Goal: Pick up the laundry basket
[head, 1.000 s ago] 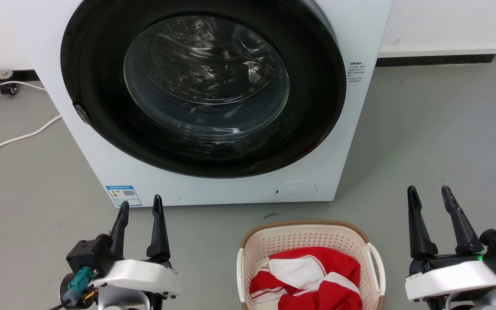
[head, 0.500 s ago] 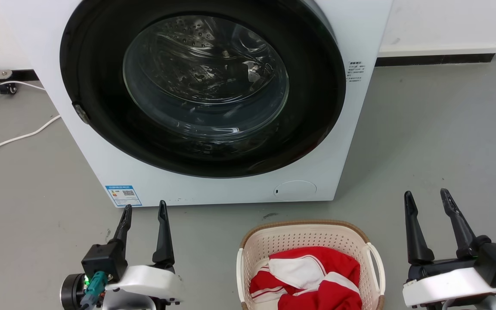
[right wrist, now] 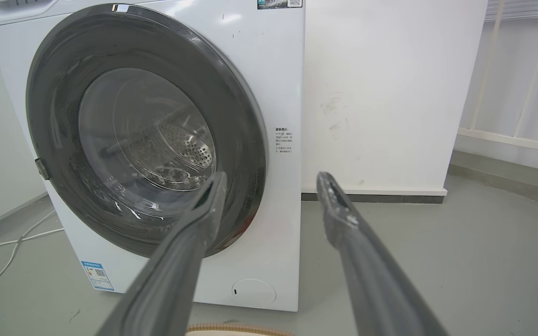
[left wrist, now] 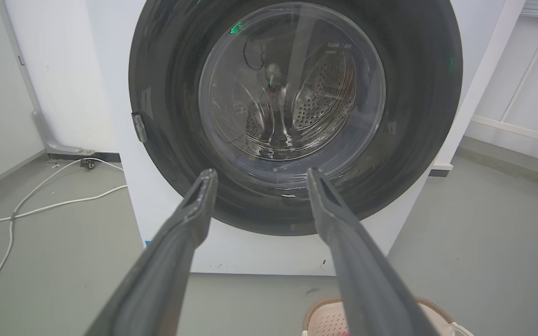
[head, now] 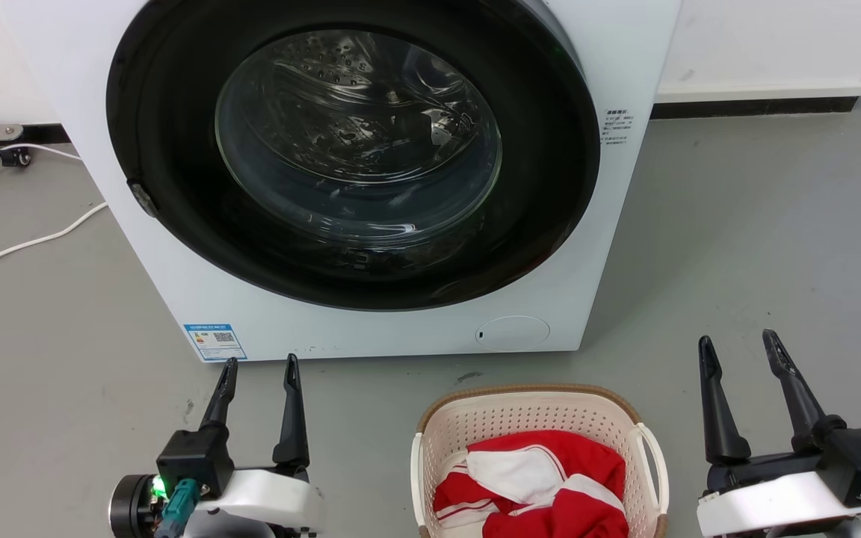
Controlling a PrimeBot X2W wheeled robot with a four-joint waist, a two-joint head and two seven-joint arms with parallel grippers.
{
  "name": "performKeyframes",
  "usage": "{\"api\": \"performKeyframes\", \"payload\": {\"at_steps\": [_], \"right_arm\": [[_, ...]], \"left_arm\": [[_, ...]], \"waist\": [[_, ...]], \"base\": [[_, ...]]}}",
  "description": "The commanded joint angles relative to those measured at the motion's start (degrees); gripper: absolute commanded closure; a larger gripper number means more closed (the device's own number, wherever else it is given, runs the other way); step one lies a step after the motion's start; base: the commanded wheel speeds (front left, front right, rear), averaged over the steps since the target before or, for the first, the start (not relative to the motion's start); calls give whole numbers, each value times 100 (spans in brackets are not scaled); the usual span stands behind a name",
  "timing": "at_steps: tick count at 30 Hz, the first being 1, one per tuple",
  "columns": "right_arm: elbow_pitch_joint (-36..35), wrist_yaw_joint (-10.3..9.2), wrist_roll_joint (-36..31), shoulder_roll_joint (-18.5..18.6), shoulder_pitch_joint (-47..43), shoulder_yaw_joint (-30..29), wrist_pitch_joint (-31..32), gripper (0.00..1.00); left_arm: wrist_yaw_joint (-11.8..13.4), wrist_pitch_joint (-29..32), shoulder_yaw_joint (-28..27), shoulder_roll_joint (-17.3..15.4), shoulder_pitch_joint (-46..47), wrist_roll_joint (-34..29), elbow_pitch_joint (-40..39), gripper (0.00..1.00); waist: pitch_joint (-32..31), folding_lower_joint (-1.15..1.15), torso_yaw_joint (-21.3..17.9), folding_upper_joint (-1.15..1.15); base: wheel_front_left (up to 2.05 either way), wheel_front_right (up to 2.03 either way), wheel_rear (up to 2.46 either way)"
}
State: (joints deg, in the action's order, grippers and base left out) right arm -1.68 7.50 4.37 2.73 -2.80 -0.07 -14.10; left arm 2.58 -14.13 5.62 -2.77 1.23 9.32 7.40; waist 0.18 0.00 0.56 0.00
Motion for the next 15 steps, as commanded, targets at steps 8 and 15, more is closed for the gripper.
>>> {"api": "performKeyframes", "payload": {"at_steps": [8, 15], "right_arm": [[-3, -2, -85, 25, -120, 7, -111, 0], [80, -2, 58, 25, -100, 10, -111, 0]], "left_arm": [[8, -122, 49, -17, -98, -281, 39, 0], [-1, -109, 30, -17, -100, -248, 85, 0]], "waist": [[-16, 0, 1, 0], [-27, 0, 1, 0]], "base": [[0, 0, 0], [0, 0, 0]]}}
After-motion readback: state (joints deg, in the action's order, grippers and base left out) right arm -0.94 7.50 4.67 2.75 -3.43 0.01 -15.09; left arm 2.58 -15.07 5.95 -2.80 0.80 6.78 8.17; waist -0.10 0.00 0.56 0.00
